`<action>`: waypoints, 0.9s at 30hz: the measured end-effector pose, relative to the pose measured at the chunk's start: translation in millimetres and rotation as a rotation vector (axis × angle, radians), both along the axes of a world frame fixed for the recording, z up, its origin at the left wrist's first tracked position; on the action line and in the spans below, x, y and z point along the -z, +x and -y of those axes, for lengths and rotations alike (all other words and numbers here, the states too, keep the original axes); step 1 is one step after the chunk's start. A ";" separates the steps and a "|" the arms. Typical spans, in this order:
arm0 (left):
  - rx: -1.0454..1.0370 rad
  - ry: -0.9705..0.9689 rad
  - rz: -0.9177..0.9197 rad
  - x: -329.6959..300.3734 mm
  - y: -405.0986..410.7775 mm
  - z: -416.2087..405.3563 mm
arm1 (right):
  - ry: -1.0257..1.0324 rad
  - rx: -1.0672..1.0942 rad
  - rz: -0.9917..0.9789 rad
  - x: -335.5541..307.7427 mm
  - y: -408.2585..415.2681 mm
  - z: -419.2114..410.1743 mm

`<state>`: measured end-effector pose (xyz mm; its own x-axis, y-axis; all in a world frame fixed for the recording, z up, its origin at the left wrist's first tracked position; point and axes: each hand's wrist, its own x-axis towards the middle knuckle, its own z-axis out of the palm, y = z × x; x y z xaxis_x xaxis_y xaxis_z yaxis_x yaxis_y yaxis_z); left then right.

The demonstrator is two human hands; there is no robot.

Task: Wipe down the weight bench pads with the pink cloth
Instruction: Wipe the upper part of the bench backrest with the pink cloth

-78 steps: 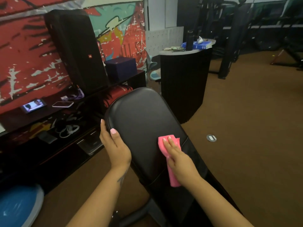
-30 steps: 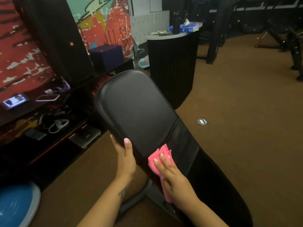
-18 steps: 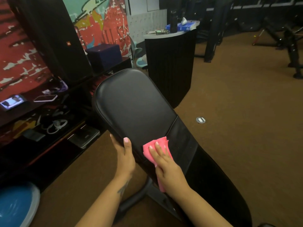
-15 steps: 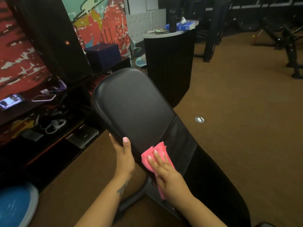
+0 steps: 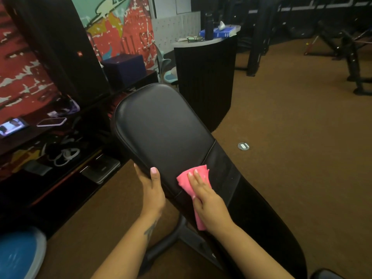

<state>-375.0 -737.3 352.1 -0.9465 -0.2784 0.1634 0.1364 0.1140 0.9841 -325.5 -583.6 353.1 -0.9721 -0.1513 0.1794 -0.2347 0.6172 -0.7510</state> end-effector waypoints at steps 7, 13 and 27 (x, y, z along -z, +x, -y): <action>0.003 -0.005 -0.007 4.3 -1.6 2.3 | 0.159 -0.096 0.058 31.4 35.1 -25.1; 0.018 -0.009 0.024 0.4 -0.6 1.9 | 0.059 0.108 0.135 27.8 5.7 -41.1; -0.046 -0.053 0.033 2.9 -1.4 0.2 | 0.109 0.019 0.038 57.3 41.4 -40.3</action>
<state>-376.5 -737.5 349.2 -0.9380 -0.3136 0.1478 0.0972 0.1714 0.9804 -284.2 -543.2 295.9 -0.9807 -0.1496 0.1257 -0.1948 0.6996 -0.6875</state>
